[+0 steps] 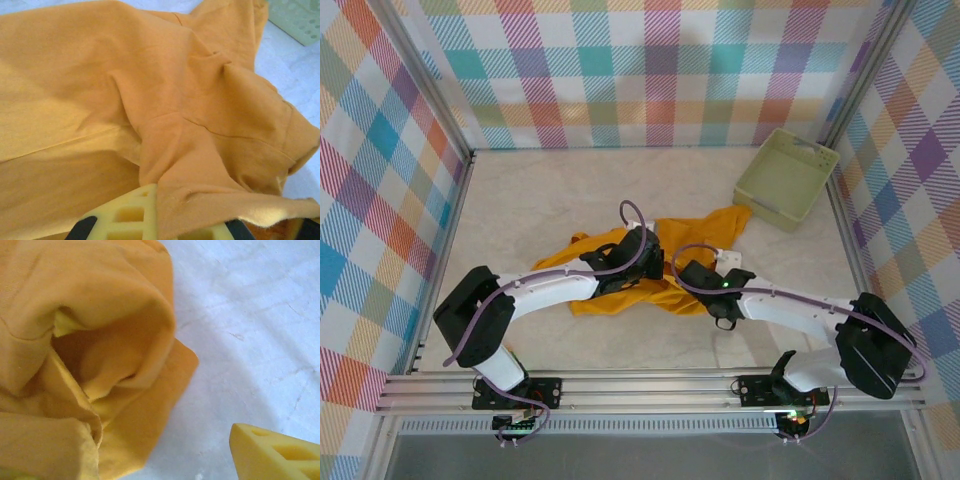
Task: Fold the inside-out t-shirt
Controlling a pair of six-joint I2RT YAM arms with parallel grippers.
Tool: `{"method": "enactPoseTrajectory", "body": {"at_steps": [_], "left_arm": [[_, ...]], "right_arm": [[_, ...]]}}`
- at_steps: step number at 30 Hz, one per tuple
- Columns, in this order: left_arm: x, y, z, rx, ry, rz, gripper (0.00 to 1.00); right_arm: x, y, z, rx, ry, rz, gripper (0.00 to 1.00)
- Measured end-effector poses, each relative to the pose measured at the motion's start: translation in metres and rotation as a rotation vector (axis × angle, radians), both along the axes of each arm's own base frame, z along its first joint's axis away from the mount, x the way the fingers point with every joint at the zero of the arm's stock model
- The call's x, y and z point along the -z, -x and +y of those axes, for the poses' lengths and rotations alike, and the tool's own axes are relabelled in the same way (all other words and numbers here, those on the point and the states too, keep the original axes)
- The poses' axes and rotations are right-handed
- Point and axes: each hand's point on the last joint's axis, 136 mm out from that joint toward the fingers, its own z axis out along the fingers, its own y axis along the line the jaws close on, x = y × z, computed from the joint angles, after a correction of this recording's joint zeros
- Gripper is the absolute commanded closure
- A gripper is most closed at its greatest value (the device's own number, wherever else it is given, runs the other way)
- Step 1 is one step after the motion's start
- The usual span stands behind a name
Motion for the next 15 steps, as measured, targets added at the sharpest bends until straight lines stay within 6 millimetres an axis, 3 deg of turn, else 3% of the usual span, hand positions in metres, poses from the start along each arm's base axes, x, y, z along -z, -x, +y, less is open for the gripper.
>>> {"method": "enactPoseTrajectory", "body": {"at_steps": [4,9,12,15], "left_arm": [[-0.003,-0.001,0.002,-0.011,-0.028,0.000,1.00],[0.004,-0.016,-0.010,-0.015,-0.050,0.000,1.00],[0.025,-0.019,-0.008,-0.020,-0.091,0.034,1.00],[0.037,-0.018,-0.003,-0.025,-0.122,0.060,0.99]], "right_arm": [[-0.006,0.007,0.004,-0.013,-0.091,-0.009,0.55],[-0.016,0.017,0.033,-0.186,-0.310,-0.031,0.79],[-0.021,0.022,0.045,-0.276,-0.372,-0.034,0.87],[-0.023,0.025,0.055,-0.347,-0.407,-0.037,0.87]]}}
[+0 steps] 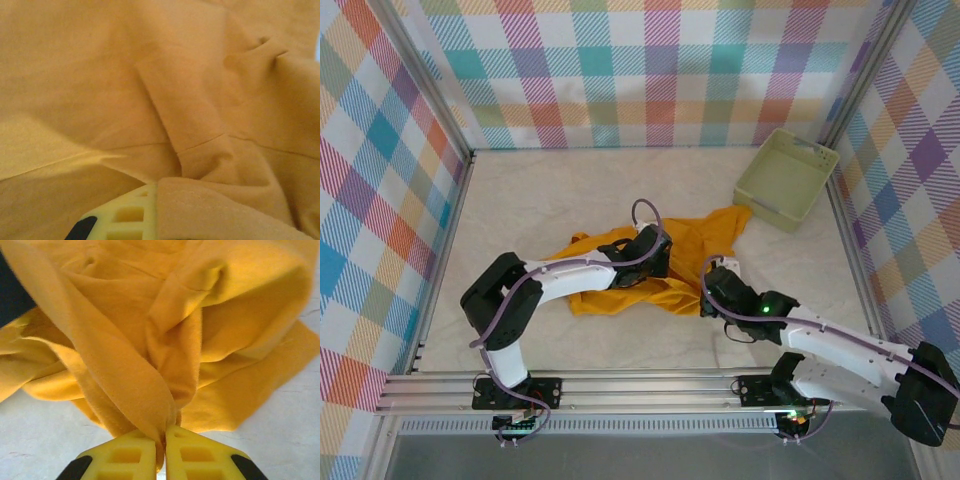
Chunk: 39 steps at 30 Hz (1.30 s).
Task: Fold the inside-out t-shirt
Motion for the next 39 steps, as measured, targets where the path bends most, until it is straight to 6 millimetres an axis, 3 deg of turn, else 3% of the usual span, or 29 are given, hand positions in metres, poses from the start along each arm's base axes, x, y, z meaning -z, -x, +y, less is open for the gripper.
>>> {"method": "enactPoseTrajectory", "body": {"at_steps": [5,10,14,16,18,22,26,30,34,39], "left_arm": [[0.003,0.002,0.003,0.004,-0.020,0.008,0.90],[0.017,0.010,0.013,0.003,-0.046,0.030,0.77],[0.029,0.021,0.025,-0.002,-0.068,0.055,0.74],[0.032,0.025,0.030,-0.008,-0.072,0.065,0.72],[0.034,0.028,0.033,-0.013,-0.067,0.070,0.71],[0.034,0.030,0.035,-0.013,-0.062,0.067,0.69],[0.031,0.031,0.033,-0.009,-0.056,0.059,0.68],[0.027,0.031,0.032,-0.006,-0.050,0.052,0.66],[0.020,0.028,0.027,0.007,-0.023,0.032,0.75],[0.011,0.027,0.013,0.050,0.036,0.012,0.95]], "right_arm": [[0.010,0.008,0.011,-0.094,-0.044,-0.002,1.00],[0.016,0.010,0.016,-0.117,-0.082,0.007,1.00],[0.029,0.014,0.021,-0.136,-0.133,0.025,0.98],[0.042,0.020,0.020,-0.136,-0.152,0.052,0.84],[0.054,0.025,0.014,-0.113,-0.152,0.085,0.85],[0.063,0.028,-0.003,-0.031,-0.107,0.126,0.75],[0.055,0.024,-0.011,0.013,-0.073,0.120,0.62],[0.032,0.015,-0.001,-0.021,-0.075,0.078,0.49],[0.012,0.006,0.015,-0.086,-0.063,0.030,0.40],[0.021,0.000,0.025,-0.143,0.007,0.033,0.26]]}}
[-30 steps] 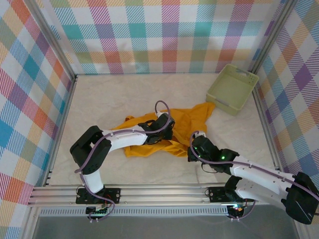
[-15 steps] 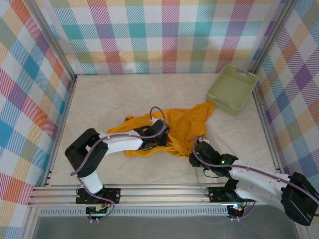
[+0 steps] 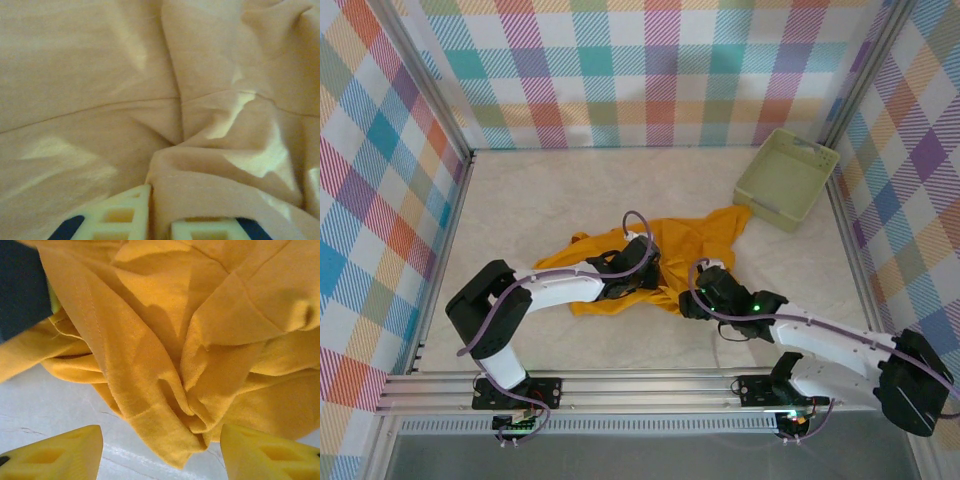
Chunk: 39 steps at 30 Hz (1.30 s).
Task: Fold the inside-out t-shirt
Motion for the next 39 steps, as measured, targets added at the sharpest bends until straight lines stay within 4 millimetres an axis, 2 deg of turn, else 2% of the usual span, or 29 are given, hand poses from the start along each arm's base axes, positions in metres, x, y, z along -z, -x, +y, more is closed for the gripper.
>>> {"method": "enactPoseTrajectory", "body": {"at_steps": [2,5,9,13,16,19,26,32,34,39], "left_arm": [[-0.007,0.000,-0.006,0.019,0.034,-0.008,1.00],[-0.025,0.001,-0.018,0.051,0.110,-0.027,1.00],[-0.053,0.003,-0.030,0.091,0.204,-0.055,1.00],[-0.069,0.007,-0.037,0.117,0.256,-0.066,1.00],[-0.070,0.011,-0.039,0.128,0.263,-0.063,1.00],[-0.071,0.009,-0.039,0.122,0.260,-0.067,1.00],[-0.074,0.011,-0.042,0.122,0.266,-0.064,1.00],[-0.070,0.009,-0.034,0.083,0.203,-0.061,1.00],[-0.070,0.007,-0.031,0.069,0.188,-0.068,1.00],[-0.069,0.002,-0.028,0.048,0.151,-0.074,1.00]], "right_arm": [[0.003,-0.004,0.000,-0.004,0.029,-0.009,0.22],[-0.002,-0.014,0.002,0.000,0.048,-0.055,0.17],[-0.015,-0.028,0.007,-0.002,0.048,-0.134,0.16],[-0.029,-0.039,0.012,0.000,0.047,-0.202,0.17],[-0.038,-0.049,0.014,0.011,0.067,-0.242,0.21],[-0.037,-0.056,0.011,0.028,0.129,-0.256,0.24],[-0.045,-0.066,-0.006,0.122,0.216,-0.279,0.46],[-0.043,-0.053,-0.021,0.165,0.224,-0.223,0.52],[-0.032,-0.044,-0.025,0.174,0.222,-0.165,0.52],[0.012,-0.011,-0.040,0.188,0.225,0.008,0.66]]}}
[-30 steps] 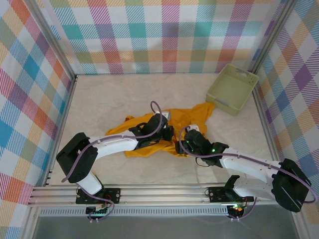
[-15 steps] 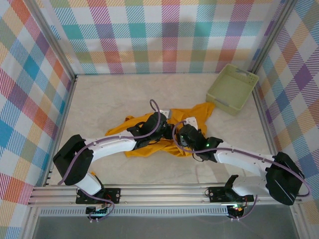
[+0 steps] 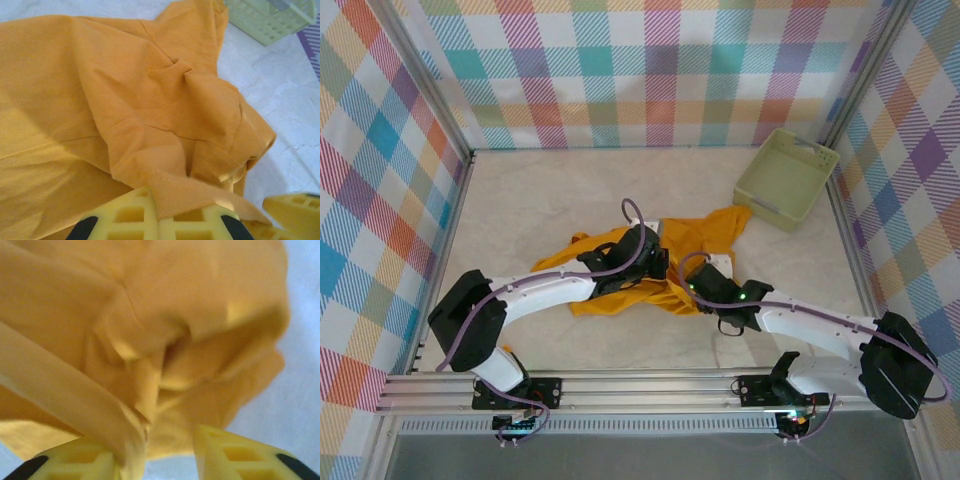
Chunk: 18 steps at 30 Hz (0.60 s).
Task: Fold the inside-out t-shirt
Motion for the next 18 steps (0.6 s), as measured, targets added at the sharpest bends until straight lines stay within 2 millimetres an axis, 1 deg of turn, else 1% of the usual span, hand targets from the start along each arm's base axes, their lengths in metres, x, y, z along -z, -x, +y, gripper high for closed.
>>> {"method": "enactPoseTrajectory", "body": {"at_steps": [1,3,6,10,13,16,18], "left_arm": [[0.001,-0.001,-0.001,-0.002,-0.008,0.002,1.00],[0.006,-0.004,-0.003,-0.003,-0.028,0.012,0.97],[0.018,-0.003,-0.003,0.000,-0.058,0.034,0.83],[0.027,0.003,0.000,0.002,-0.086,0.051,0.72],[0.034,0.013,0.003,0.012,-0.118,0.058,0.67],[0.043,0.027,0.007,0.029,-0.154,0.073,0.63],[0.047,0.034,0.009,0.036,-0.169,0.075,0.63]], "right_arm": [[0.008,0.008,-0.002,-0.004,-0.018,0.028,0.70],[0.018,0.020,-0.002,-0.013,-0.072,0.060,0.76],[0.019,0.027,0.009,-0.035,-0.185,0.064,0.84],[0.019,0.027,0.023,-0.055,-0.283,0.057,0.94],[0.018,0.026,0.034,-0.081,-0.341,0.045,1.00],[0.012,0.023,0.045,-0.117,-0.404,0.021,1.00],[0.003,0.021,0.053,-0.151,-0.453,-0.012,1.00]]}}
